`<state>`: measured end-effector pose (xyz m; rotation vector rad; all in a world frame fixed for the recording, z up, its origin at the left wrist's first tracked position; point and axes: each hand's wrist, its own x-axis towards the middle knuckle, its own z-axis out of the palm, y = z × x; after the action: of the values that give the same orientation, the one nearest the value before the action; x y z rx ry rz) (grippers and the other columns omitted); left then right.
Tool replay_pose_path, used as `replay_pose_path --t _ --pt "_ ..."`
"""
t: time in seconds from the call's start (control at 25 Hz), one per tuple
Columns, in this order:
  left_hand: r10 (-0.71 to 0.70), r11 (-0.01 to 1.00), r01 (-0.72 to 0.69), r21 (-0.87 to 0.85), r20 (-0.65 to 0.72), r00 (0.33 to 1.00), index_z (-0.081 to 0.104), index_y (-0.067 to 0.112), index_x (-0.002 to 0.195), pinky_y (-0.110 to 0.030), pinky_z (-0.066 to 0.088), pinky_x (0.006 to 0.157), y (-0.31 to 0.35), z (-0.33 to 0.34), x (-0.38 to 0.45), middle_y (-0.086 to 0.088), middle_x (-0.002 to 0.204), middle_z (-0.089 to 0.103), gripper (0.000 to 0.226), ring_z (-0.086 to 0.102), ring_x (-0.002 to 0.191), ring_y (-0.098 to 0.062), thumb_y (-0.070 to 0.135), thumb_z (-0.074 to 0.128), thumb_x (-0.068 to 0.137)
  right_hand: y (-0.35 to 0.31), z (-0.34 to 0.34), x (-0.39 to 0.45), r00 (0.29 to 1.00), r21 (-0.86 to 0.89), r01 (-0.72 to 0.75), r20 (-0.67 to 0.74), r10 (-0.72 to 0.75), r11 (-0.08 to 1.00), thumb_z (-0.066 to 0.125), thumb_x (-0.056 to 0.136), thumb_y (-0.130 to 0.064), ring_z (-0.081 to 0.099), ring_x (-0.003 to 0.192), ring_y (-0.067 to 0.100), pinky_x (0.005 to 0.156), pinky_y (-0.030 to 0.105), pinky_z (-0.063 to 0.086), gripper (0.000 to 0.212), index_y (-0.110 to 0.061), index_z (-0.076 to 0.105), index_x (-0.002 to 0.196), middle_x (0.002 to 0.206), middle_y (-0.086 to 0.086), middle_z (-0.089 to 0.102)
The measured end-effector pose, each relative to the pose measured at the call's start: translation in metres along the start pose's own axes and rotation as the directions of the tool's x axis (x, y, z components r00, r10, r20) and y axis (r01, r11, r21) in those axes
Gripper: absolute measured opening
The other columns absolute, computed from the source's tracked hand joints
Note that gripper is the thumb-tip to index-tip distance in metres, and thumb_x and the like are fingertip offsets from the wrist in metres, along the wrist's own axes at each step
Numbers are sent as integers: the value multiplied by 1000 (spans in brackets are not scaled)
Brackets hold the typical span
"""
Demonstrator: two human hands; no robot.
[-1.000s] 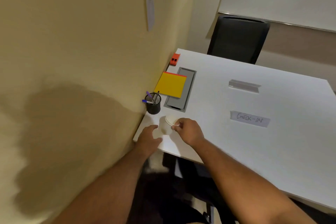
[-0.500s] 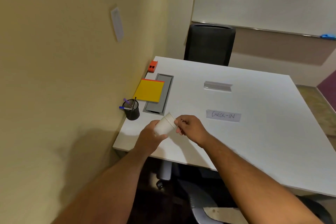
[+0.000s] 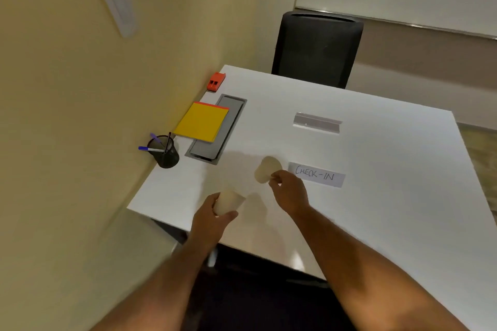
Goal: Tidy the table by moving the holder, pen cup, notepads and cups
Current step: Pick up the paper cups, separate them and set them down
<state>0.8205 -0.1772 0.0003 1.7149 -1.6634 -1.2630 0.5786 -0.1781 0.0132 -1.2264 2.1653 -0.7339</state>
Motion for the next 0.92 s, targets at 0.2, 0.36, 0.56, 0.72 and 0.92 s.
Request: replay_pose_path --t 0.2,0.36,0.56,0.72,0.92 --pt "-57 990 53 -132 -26 998 60 43 125 -13 49 70 -3 23 -25 19 109 70 52 66 92 6 35 85 80 17 15 52 987 -145 99 138 -79 984 67 100 -20 68 122 25 103 38 55 37 -16 65 137 130 0 74" --pt "-122 977 113 -179 -40 992 59 46 121 -16 51 73 -11 27 -40 21 107 70 50 64 91 8 30 84 81 22 25 76 979 -252 112 195 -63 961 62 101 -20 68 121 28 94 38 57 37 -18 60 138 129 3 73" --pt "-159 971 147 -190 -54 986 60 44 123 -20 56 77 -17 32 -46 21 110 71 52 67 99 2 23 85 82 27 22 103 970 -269 86 241 -20 959 62 103 -38 65 127 31 97 40 54 47 -19 55 146 135 7 70" --pt "-167 972 158 -174 -39 985 59 39 128 -17 55 73 -12 32 -46 16 115 68 53 66 98 2 22 84 84 27 13 104 961 -243 78 275 -9 967 59 104 -42 65 127 32 98 42 55 53 -20 48 152 134 8 71" --pt "-129 980 121 -158 -46 991 58 38 128 -13 54 67 5 34 -50 15 114 67 52 65 94 4 23 83 85 30 -6 81 973 -193 113 219 -70 975 65 102 -39 64 128 30 102 46 55 59 -23 44 155 131 6 72"
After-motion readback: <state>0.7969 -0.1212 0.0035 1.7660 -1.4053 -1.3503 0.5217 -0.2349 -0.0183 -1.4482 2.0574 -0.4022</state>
